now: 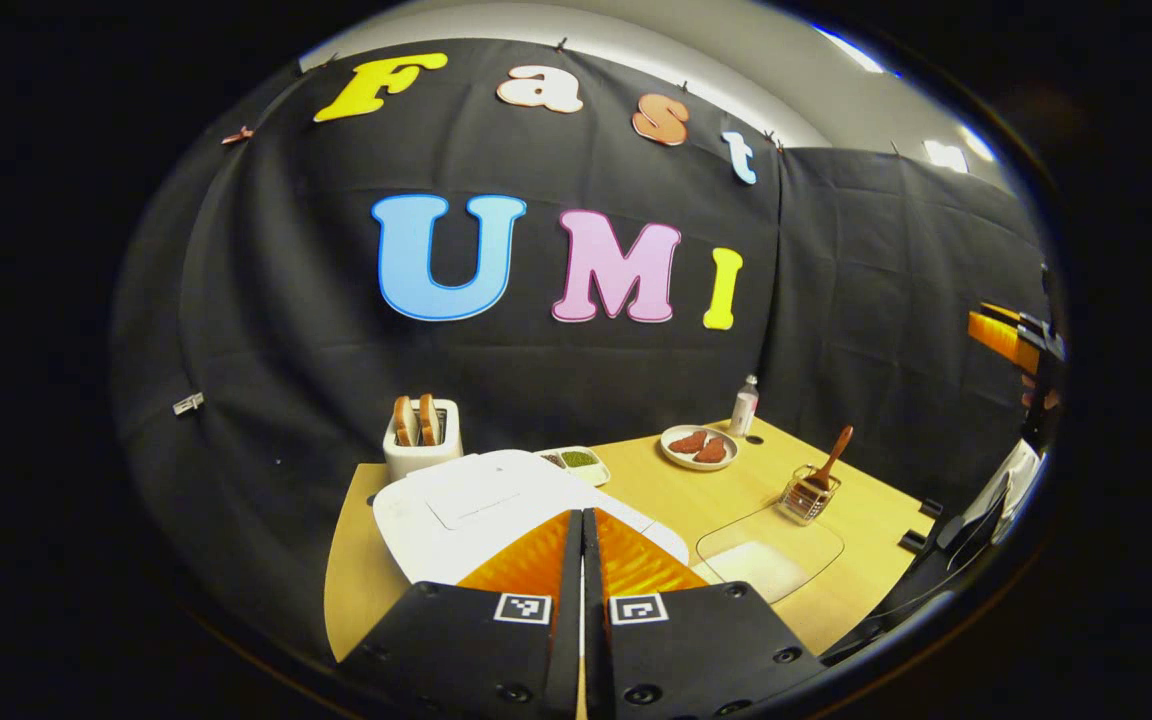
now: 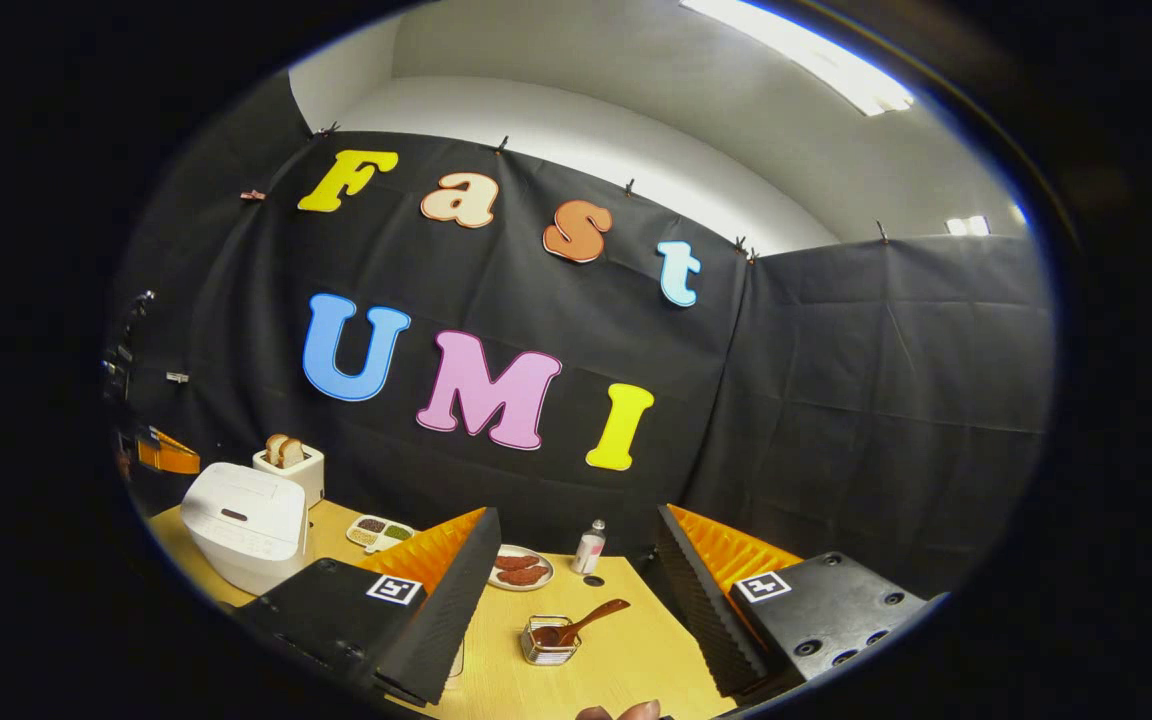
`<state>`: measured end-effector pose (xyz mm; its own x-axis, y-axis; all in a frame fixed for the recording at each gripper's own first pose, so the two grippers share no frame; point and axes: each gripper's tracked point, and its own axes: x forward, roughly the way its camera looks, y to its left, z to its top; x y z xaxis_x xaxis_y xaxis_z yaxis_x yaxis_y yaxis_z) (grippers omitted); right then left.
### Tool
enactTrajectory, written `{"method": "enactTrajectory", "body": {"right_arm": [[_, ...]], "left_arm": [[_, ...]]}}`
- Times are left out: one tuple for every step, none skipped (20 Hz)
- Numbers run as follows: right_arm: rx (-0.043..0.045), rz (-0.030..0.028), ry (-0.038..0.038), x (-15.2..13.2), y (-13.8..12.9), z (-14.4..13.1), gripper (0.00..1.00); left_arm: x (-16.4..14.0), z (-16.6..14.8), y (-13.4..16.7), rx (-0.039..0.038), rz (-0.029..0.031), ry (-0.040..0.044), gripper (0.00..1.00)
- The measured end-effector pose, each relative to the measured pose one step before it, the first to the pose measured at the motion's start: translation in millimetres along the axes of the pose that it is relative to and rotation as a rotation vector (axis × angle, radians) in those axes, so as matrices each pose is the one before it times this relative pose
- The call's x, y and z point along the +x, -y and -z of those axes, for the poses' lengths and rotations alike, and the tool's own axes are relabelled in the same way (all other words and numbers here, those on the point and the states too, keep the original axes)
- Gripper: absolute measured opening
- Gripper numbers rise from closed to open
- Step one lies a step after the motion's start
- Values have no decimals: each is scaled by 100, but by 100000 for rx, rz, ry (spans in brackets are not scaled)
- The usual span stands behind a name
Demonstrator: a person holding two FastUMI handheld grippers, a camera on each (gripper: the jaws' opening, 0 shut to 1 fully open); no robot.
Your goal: Close the left gripper, press the button to open the rice cooker; take a wooden spoon from the chopstick holder with the right hand, scoop a spoonful of rice and pour it into the rice cooker, then put the wooden spoon back into the chopstick holder.
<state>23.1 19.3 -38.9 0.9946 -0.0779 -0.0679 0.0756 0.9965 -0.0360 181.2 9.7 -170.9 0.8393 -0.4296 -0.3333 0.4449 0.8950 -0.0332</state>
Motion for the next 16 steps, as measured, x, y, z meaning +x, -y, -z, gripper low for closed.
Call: {"method": "enactTrajectory", "body": {"right_arm": [[-177,168,-69,-171,-298,71,97],[-567,75,34,-76,-300,88,97],[-673,-33,-187,-42,-278,101,97],[-400,-262,-76,-100,-295,39,97],[-243,-183,-141,5,-251,21,97],[-320,-404,-96,55,-245,-44,97],[-653,-287,-82,32,-128,101,97],[-1012,-93,157,126,24,-74,98],[-949,37,-27,50,49,-5,97],[-282,-174,-125,102,-68,123,97],[81,80,-305,17,11,98,97],[45,203,-371,22,114,84,98],[-168,419,-374,19,59,93,98],[-176,258,-131,-68,85,117,97],[-211,223,4,-12,20,-130,97],[-258,119,-164,33,48,180,97]], "left_arm": [[815,767,-273,1226,665,-1947,7],[782,595,-218,-330,857,-1953,7],[845,556,-168,-1094,955,-1436,7],[765,208,-158,-1121,846,-774,7],[767,222,-205,-619,616,-830,7],[754,263,-288,-37,136,-715,7],[776,461,-552,-187,-445,-1560,7],[774,367,-597,-391,-1217,-1934,7],[609,476,-797,-323,-1577,-1967,7],[550,220,-457,-397,-549,-1291,8],[298,336,31,-931,943,-1833,8],[173,333,209,-865,1231,-1929,7],[139,229,255,-482,1514,-1150,7],[94,264,273,-274,1000,-1264,7],[-18,218,268,-135,895,-792,7],[11,166,166,-234,413,-767,7]]}}
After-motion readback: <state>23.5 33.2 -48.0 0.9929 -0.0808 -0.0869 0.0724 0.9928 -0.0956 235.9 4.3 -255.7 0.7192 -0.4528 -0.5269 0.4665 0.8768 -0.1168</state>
